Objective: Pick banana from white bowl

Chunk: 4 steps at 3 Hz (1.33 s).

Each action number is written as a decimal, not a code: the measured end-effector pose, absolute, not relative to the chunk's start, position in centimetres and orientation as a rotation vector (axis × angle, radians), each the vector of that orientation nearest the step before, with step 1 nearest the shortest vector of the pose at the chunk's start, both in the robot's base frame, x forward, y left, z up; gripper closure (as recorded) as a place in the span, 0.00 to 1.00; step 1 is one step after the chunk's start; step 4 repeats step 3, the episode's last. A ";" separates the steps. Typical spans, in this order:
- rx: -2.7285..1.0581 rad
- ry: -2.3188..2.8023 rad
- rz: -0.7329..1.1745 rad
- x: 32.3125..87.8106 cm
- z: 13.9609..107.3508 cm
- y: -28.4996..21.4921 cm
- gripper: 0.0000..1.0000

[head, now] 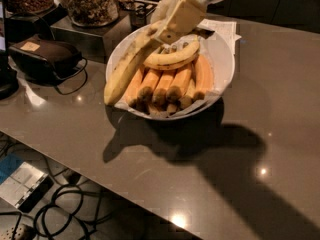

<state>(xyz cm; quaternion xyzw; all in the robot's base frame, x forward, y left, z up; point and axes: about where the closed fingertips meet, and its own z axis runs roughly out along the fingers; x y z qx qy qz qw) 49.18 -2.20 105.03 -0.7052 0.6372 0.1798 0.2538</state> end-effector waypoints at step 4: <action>-2.010 1.628 0.544 46.9 105.6 1.9 1.00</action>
Offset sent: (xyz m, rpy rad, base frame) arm -0.0422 0.0527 -0.0005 -0.0205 0.0552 0.1942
